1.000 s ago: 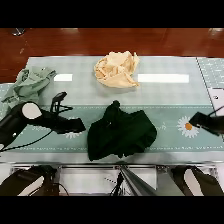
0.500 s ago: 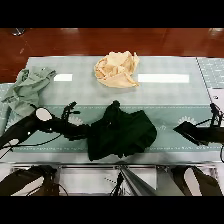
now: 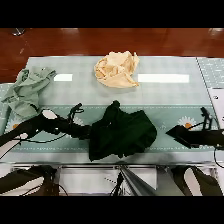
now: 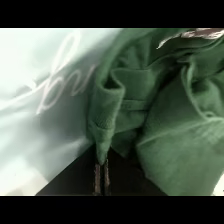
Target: Fold the shirts.
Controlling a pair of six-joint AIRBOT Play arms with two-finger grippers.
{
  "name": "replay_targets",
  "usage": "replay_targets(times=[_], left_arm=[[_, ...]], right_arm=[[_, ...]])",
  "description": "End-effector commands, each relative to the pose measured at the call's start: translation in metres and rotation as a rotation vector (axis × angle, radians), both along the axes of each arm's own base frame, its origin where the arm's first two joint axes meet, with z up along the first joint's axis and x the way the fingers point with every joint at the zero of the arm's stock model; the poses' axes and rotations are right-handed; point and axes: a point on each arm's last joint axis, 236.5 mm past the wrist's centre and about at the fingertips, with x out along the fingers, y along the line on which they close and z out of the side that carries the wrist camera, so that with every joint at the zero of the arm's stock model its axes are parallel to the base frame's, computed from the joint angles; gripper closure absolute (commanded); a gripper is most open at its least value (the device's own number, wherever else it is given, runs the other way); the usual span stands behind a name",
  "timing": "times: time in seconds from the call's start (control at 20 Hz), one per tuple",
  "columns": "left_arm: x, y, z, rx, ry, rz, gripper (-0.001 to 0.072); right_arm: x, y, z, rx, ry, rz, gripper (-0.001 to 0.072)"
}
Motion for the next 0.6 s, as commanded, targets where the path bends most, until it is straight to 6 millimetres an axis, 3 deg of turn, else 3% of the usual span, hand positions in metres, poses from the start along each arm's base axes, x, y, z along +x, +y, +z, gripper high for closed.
replay_targets(times=[0.0, 0.1, 0.25, 0.3, 0.4, 0.45, 0.55], left_arm=[[0.001, -0.003, 0.003, -0.02, -0.011, -0.015, 0.069], [-0.001, -0.003, 0.004, -0.024, -0.007, -0.02, 0.069], [-0.001, -0.003, 0.004, -0.024, -0.007, -0.019, 0.069], [0.0, -0.003, 0.004, -0.023, -0.009, -0.017, 0.069], [0.006, -0.004, 0.009, -0.033, -0.022, -0.019, 0.069], [0.015, -0.007, 0.02, -0.055, -0.039, -0.026, 0.0691], [0.049, -0.009, 0.06, -0.106, -0.149, -0.024, 0.0691]], right_arm=[[-0.002, 0.033, -0.012, 0.079, 0.042, 0.072, 0.0093], [-0.001, 0.054, -0.025, 0.116, 0.086, 0.123, 0.0093], [0.019, 0.097, -0.03, 0.228, 0.032, 0.152, 0.0102], [0.024, 0.104, -0.036, 0.226, 0.025, 0.155, 0.0208], [0.032, 0.125, -0.032, 0.26, -0.011, 0.231, 0.0607], [0.038, 0.137, -0.018, 0.287, -0.057, 0.304, 0.0691], [0.068, 0.143, 0.028, 0.261, -0.164, 0.414, 0.0692]])
